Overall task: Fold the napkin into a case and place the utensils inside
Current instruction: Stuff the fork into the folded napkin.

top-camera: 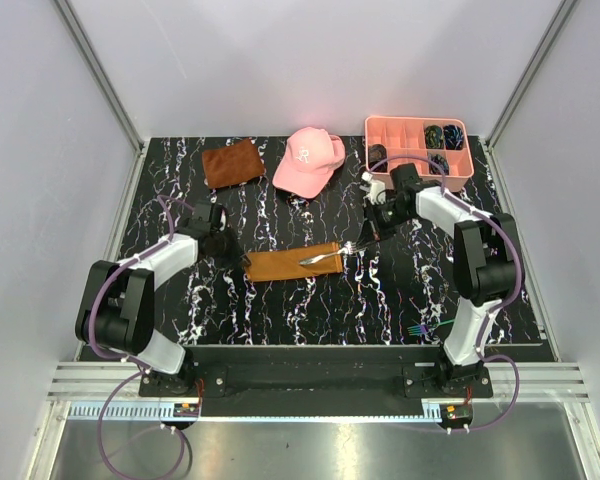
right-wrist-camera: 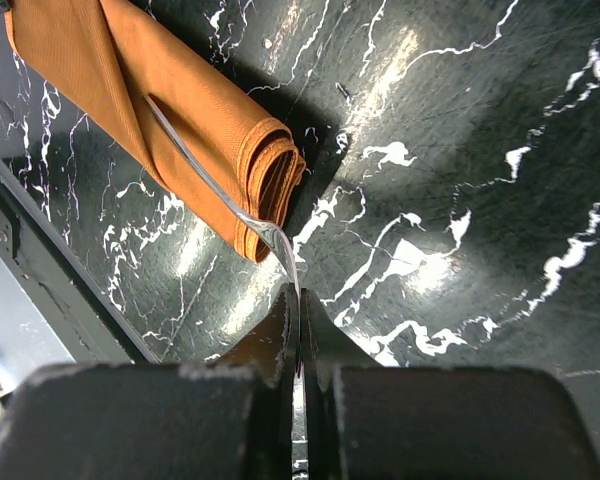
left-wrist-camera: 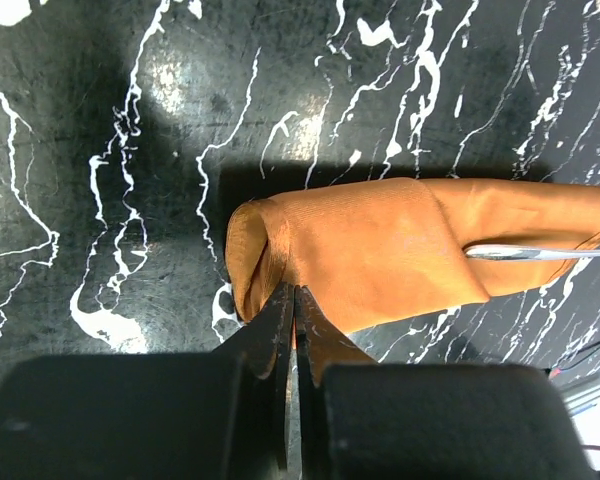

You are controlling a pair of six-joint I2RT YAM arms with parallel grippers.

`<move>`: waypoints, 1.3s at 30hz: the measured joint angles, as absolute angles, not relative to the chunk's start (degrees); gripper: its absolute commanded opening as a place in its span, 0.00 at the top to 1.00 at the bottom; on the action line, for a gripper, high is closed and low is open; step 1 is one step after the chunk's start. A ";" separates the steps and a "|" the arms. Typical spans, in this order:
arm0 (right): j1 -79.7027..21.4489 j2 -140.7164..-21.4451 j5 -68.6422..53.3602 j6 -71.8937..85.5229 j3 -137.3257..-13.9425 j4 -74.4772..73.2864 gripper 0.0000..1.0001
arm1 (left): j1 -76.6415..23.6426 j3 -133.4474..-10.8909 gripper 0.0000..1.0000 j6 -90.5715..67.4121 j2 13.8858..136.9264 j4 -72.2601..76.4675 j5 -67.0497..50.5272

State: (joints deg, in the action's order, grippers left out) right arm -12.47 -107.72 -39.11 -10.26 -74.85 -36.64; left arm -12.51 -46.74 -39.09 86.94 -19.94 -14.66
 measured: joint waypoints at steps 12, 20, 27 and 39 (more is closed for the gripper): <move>-15.25 -110.26 -39.81 -6.04 -78.83 -35.27 1.00 | -12.45 -45.80 1.00 -39.31 86.94 -19.29 -13.63; -17.65 -114.06 -40.07 -3.46 -81.30 -34.54 1.00 | -12.45 -45.30 1.00 -39.51 86.94 -18.98 -13.63; -19.53 -116.14 -40.18 -0.12 -82.39 -33.47 1.00 | -12.40 -44.40 1.00 -39.55 86.72 -18.35 -13.65; -17.98 -116.20 -40.03 0.51 -82.13 -33.17 1.00 | -12.40 -43.99 1.00 -39.53 85.56 -18.28 -13.63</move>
State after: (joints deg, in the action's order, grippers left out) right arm -17.98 -116.20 -40.03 0.51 -82.13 -33.17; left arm -12.40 -43.99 -39.53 85.56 -18.28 -13.63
